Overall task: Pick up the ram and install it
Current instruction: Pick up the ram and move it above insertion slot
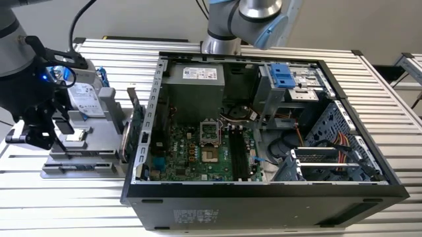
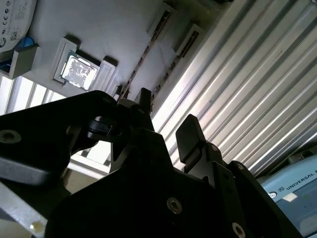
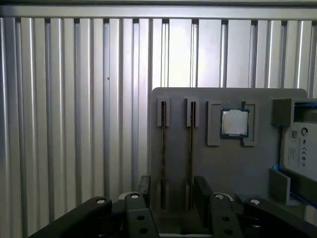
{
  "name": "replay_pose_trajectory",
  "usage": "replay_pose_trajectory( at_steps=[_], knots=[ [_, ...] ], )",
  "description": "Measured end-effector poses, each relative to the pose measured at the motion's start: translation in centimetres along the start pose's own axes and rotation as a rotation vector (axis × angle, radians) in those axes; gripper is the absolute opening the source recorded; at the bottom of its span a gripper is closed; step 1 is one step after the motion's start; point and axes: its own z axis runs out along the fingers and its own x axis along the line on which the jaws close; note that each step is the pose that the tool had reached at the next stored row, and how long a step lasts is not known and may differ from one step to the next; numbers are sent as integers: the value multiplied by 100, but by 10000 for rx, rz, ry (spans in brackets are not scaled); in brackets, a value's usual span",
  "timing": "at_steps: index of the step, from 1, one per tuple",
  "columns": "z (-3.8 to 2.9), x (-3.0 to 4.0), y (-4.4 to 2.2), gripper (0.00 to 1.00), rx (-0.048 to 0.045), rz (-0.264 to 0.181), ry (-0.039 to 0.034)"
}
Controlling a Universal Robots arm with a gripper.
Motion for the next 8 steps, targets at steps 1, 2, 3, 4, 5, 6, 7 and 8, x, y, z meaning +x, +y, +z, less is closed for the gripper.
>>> replay_pose_trajectory(
  at_steps=[1, 2, 3, 4, 5, 6, 7, 8],
  knots=[
    [15, 5, 0, 100, -1, 0, 0],
    [30, 11, 0, 100, -1, 0, 1],
    [44, 18, 0, 100, -2, 0, 2],
    [59, 25, 0, 100, -1, 0, 1],
    [73, 32, 0, 100, 0, 1, 0],
    [89, 37, -1, 100, -1, 1, 0],
    [107, 41, -1, 100, 0, 1, 0],
    [124, 43, 0, 100, 1, 2, -1]
  ],
)
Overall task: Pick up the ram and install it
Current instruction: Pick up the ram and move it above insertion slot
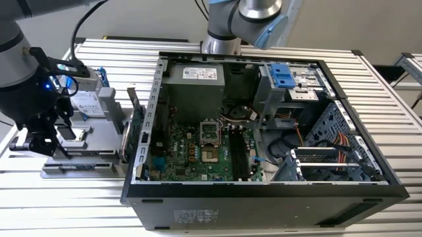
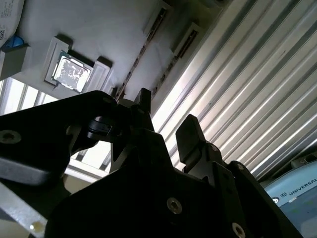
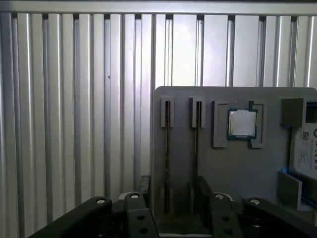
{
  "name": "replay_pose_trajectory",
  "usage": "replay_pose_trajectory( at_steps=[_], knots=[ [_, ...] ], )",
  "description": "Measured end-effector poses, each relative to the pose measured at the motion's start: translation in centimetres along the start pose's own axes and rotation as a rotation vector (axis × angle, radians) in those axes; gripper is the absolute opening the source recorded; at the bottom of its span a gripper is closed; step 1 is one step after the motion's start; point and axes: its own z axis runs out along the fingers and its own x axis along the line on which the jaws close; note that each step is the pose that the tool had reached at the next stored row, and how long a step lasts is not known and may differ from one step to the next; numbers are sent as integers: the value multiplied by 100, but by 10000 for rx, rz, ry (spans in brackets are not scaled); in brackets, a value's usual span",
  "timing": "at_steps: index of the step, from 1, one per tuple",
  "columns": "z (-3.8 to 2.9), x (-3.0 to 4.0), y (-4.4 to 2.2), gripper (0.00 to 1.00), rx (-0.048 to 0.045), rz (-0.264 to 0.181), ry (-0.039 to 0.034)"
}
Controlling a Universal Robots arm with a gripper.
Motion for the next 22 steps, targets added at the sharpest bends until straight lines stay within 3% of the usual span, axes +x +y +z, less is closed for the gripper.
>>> replay_pose_trajectory(
  at_steps=[10, 22],
  knots=[
    [173, 0, -1, 100, -3, 154, 0],
    [327, -2, -1, 100, -4, 160, 2]
  ],
)
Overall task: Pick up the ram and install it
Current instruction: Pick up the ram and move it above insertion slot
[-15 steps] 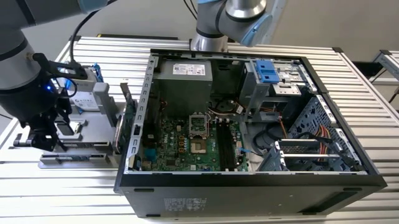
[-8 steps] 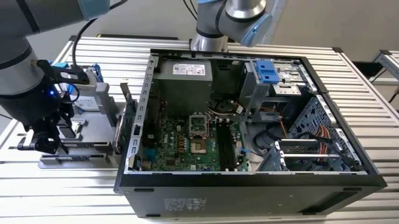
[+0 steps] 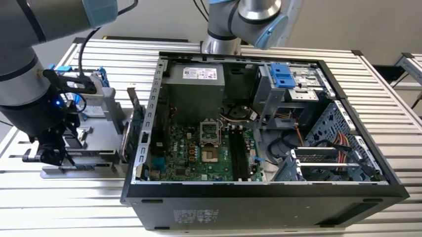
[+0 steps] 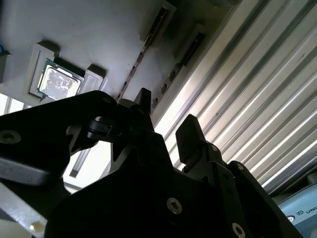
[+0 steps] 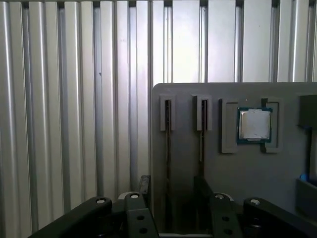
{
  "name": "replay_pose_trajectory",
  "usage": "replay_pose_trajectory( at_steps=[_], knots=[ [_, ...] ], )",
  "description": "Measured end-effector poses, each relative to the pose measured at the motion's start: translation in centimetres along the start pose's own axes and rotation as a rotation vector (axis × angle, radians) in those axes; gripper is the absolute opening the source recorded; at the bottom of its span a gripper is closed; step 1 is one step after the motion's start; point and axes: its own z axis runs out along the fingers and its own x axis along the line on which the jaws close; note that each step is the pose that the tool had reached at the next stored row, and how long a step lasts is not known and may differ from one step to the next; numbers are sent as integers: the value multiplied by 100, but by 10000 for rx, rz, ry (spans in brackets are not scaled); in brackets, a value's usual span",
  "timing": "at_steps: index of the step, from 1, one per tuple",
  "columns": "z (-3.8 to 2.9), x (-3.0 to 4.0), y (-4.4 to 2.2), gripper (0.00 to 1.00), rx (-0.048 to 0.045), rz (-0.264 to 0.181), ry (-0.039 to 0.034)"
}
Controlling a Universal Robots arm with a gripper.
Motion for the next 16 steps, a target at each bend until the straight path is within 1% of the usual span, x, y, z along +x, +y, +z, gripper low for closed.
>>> replay_pose_trajectory(
  at_steps=[10, 16],
  knots=[
    [104, -2, 0, 100, 1, 3, 5],
    [142, -3, 0, 100, 1, 3, 5]
  ],
)
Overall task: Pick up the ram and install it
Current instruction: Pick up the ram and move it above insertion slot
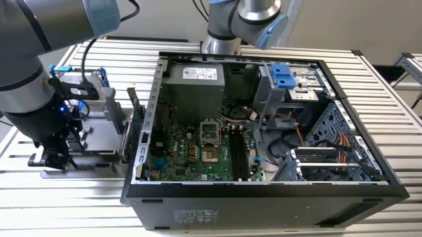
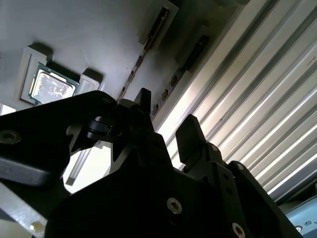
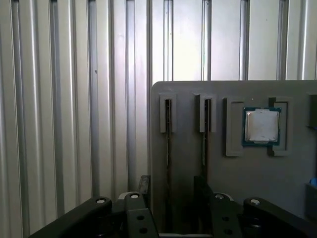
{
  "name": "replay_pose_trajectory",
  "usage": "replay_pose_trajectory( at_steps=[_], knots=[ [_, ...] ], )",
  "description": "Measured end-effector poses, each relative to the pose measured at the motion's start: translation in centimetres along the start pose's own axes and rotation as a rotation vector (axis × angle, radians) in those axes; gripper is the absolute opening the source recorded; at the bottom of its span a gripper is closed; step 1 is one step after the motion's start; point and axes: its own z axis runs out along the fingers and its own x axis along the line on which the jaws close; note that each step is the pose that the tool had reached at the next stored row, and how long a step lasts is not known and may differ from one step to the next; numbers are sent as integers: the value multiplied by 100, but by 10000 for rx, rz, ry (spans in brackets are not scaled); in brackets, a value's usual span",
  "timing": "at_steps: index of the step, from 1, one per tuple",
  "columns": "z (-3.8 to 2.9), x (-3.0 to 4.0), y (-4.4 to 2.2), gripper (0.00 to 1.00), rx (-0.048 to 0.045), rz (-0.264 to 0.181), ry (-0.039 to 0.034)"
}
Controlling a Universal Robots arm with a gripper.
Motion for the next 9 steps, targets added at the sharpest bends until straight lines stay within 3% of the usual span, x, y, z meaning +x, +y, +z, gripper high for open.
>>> replay_pose_trajectory(
  at_steps=[9],
  knots=[
    [74, -1, 3, 100, 30, -116, 3]
  ],
)
